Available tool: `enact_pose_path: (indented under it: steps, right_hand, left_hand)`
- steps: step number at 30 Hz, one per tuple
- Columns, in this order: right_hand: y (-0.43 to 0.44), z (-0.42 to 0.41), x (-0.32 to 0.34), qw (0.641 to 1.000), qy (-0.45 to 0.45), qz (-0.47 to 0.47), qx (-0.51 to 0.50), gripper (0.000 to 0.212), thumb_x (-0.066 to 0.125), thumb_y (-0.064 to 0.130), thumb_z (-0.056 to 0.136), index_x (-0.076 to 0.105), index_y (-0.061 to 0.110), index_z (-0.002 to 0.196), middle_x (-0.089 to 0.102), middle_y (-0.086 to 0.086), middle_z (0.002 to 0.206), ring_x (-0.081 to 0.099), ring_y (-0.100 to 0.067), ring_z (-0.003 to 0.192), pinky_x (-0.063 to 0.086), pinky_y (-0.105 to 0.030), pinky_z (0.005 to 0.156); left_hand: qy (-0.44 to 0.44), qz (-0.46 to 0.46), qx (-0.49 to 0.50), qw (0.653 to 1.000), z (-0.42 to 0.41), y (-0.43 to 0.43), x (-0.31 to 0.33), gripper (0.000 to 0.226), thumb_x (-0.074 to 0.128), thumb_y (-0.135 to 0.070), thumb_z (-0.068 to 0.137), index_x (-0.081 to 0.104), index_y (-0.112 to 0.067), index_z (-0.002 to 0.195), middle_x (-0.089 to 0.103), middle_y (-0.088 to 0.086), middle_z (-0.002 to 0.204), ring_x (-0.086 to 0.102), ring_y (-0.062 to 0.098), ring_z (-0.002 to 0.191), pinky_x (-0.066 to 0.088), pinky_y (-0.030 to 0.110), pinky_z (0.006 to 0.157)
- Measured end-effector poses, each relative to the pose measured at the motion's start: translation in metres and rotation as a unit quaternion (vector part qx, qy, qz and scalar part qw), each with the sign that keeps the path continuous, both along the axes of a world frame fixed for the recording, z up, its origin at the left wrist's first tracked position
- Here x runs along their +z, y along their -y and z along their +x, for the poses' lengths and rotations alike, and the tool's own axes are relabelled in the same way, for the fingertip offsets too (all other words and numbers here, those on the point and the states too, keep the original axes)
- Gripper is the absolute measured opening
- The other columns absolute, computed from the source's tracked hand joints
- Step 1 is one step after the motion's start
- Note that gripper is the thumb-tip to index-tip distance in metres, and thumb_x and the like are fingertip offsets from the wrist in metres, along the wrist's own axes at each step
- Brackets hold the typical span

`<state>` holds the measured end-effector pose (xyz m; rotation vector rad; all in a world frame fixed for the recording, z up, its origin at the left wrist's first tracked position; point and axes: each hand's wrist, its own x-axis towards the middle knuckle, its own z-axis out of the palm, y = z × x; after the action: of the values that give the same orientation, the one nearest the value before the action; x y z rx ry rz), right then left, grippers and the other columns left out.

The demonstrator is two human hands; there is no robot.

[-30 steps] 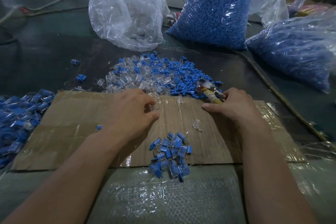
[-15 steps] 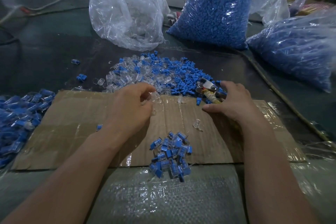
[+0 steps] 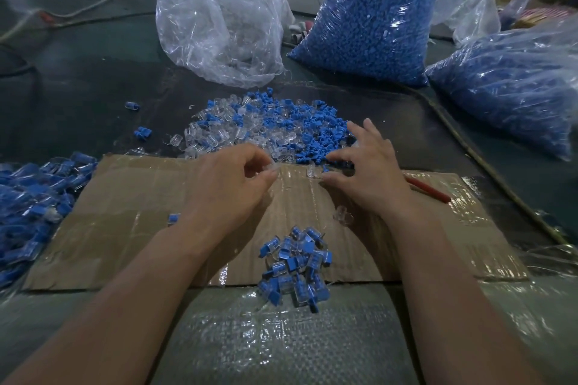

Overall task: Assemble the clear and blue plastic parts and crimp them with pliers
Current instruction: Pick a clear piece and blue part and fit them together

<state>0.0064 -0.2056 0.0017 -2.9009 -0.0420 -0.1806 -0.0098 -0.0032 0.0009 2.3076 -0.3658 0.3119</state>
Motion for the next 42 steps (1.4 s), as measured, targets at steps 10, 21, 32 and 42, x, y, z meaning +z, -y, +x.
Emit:
enact_pose_path:
  steps: [10,21,32,42]
  right_hand:
    - [-0.008,0.003,-0.002,1.000,-0.028,0.003,0.007,0.018,0.060,0.034,0.086,0.068,0.027,0.100,0.023,-0.001,0.153,0.004,-0.019,0.143,-0.001,-0.048,0.113]
    - [-0.015,-0.010,0.007,0.973,0.178,0.145,0.009,0.012,0.061,0.021,0.087,0.068,0.013,0.092,0.056,0.006,0.094,0.045,-0.008,0.094,0.025,-0.015,0.078]
    - [-0.022,-0.016,0.010,0.947,0.160,0.278,0.029,0.015,0.056,0.013,0.091,0.063,0.021,0.099,0.052,0.022,0.079,0.050,0.009,0.071,0.038,-0.001,0.067]
    - [-0.046,-0.027,0.017,0.878,0.078,0.458,0.114,0.023,0.065,0.005,0.082,0.060,0.027,0.077,0.061,0.010,0.069,0.058,-0.004,0.065,0.051,-0.017,0.065]
  left_hand:
    - [-0.015,-0.013,0.004,1.000,0.001,0.000,0.000,0.005,0.063,-0.019,0.086,0.064,-0.021,0.090,0.048,-0.022,0.070,0.047,-0.009,0.063,0.035,0.005,0.053]
    - [-0.032,-0.108,0.002,0.994,0.000,0.000,0.002,0.022,0.059,-0.016,0.088,0.052,-0.031,0.073,0.058,-0.011,0.071,0.055,-0.001,0.066,0.041,0.000,0.058]
    - [-0.065,-0.172,-0.012,0.983,-0.002,-0.004,0.004,0.031,0.070,-0.002,0.077,0.055,-0.029,0.078,0.062,-0.006,0.079,0.063,0.008,0.072,0.055,0.020,0.063]
    - [-0.103,-0.258,-0.049,0.959,0.000,-0.003,0.004,0.030,0.075,-0.002,0.070,0.065,-0.029,0.077,0.070,-0.007,0.072,0.066,0.001,0.068,0.051,0.011,0.063]
